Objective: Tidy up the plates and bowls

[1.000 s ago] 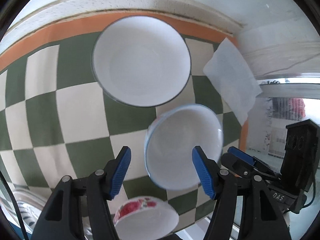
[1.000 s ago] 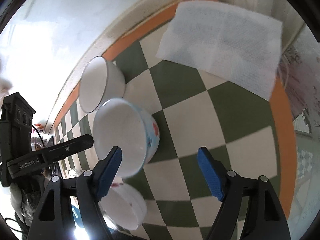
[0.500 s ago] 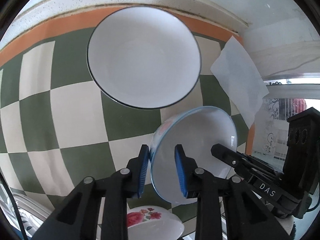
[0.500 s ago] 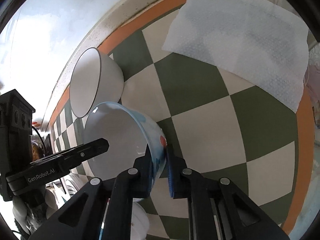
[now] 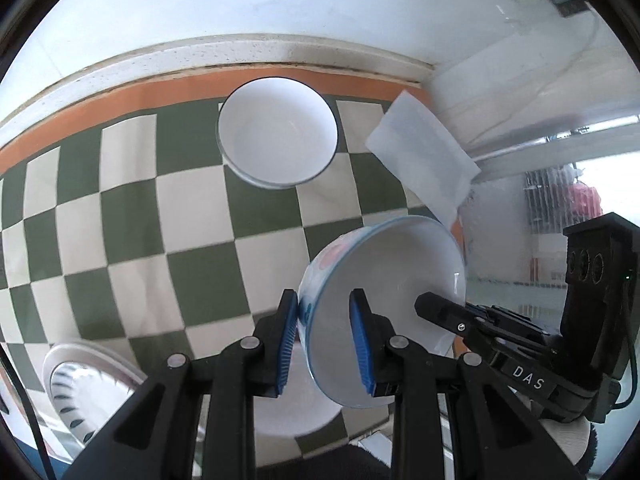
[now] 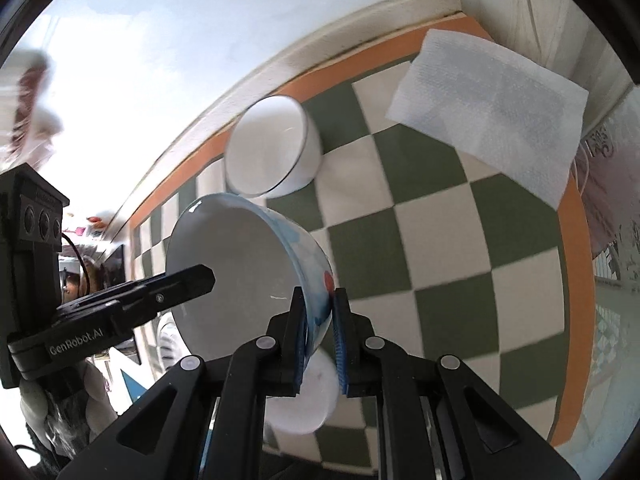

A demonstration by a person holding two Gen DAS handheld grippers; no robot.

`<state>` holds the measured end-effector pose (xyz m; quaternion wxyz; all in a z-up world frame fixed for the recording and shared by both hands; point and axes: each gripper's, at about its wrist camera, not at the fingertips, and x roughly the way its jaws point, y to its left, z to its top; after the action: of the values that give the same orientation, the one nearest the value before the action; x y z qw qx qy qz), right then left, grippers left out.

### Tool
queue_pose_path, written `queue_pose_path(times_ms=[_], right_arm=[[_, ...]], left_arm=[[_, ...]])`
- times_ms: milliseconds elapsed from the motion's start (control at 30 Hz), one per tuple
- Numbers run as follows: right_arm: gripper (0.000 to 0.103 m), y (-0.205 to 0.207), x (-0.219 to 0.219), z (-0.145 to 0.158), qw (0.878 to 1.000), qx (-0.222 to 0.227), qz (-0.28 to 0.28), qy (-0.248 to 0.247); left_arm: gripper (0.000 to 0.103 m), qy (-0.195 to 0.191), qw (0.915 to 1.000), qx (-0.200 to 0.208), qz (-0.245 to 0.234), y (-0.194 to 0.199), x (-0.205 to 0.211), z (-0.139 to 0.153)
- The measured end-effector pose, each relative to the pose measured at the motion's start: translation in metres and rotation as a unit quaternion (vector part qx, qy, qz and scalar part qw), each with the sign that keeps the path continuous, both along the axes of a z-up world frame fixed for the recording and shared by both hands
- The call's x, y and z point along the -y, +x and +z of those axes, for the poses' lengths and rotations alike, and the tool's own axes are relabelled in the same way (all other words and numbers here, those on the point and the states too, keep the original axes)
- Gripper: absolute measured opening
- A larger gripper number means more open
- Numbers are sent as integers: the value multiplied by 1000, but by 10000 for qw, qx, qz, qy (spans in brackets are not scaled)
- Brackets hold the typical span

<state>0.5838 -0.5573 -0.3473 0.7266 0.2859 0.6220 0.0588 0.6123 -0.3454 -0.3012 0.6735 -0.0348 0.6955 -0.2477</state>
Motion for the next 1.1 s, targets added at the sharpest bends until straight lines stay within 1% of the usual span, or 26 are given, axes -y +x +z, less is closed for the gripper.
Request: queue_pose_path(times_ms=[100,200,333,433,500,633,800,1100], right_arm=[[14,-21,-11,12,10000,39,61,18],[14,-43,-23,14,9999,16,140,-3],[14,-64,-33,3,9998,-101,187,43],[14,-74,-40,-12,9996,-226,187,61],[14,-76,-43,-21,9993,-308,184,52],[14,-79,-47,-35,9989,-416,213,13],[15,-79,-52,-36,9986,-403,341,-63],[15,-76,-59,-42,9976,-511,466,-93]], left_arm=[[24,44,10000,17,-54,-16,-9,2],[24,143,9998,6,-122,-33,-15,-3],[24,273,9994,-93,-191,-53,-22,-20],[24,334,9990,-215,-198,-62,-27,-34],[24,378,9987,-261,-209,-66,-27,-43],[24,446,9983,-298,-218,-73,-29,-53],[24,529,9980,-243,-256,-75,-29,-53],[24,641,9970,-386,-191,-80,-32,-62]])
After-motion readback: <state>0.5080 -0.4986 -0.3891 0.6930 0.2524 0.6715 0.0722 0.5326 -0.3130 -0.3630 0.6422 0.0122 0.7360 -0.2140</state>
